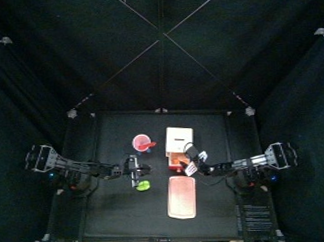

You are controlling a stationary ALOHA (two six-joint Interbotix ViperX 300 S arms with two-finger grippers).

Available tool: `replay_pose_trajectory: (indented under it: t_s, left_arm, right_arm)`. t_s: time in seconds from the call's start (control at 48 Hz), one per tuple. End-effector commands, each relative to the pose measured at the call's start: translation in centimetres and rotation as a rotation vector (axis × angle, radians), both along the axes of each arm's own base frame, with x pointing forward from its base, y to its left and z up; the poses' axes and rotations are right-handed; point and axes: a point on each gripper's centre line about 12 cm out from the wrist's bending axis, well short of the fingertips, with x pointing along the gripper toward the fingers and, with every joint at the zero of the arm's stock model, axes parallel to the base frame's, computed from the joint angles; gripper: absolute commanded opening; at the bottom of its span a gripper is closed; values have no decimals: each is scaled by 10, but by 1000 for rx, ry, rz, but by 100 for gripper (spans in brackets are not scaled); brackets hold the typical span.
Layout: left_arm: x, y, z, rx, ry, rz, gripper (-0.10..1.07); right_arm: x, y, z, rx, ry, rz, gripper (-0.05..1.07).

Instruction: Close drawer

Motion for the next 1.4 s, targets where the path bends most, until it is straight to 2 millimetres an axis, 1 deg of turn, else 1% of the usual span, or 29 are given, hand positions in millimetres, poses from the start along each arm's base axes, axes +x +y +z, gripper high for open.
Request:
replay_pose_trajectory:
  t_s: [0.0, 0.146, 0.229, 0.333, 0.417, 0.479, 0.604, 0.708, 0.875, 1.0, 1.167, 1.271, 1.375]
  left_arm:
    - [5, 2, 11, -11, -39, 13, 49]
    - [6, 4, 13, -36, -44, 34, 49]
    - [6, 4, 13, -37, -43, 37, 49]
    - [6, 4, 19, -39, -60, 36, 49]
    - [6, 5, 24, -51, -74, 42, 49]
    - [10, 9, 30, -73, -86, 65, 49]
    - [19, 21, 43, -123, -102, 115, 49]
    - [27, 37, 51, -174, -71, 156, 49]
    - [45, 62, 56, -256, 19, 196, 49]
    - [58, 79, 66, -291, 64, 203, 49]
    - [77, 107, 77, -341, 146, 204, 49]
    - [92, 123, 75, -356, 179, 214, 49]
    - [108, 145, 65, -375, 223, 236, 49]
  right_arm:
    - [2, 8, 16, -13, -51, 39, 94]
    - [-4, 18, 30, -46, -92, 90, 94]
    - [-11, 20, 37, -60, -110, 89, 93]
    - [-21, 22, 46, -75, -132, 77, 89]
    - [-28, 22, 52, -82, -149, 72, 83]
    - [-33, 23, 55, -82, -163, 78, 78]
    - [-39, 26, 55, -80, -171, 97, 67]
    - [-44, 30, 53, -81, -169, 116, 58]
    - [-45, 32, 50, -79, -165, 138, 49]
    - [-44, 37, 48, -84, -171, 183, 47]
    - [-42, 53, 45, -101, -184, 315, 47]
    - [-40, 60, 45, -108, -192, 374, 47]
    - [-38, 65, 37, -88, -178, 416, 47]
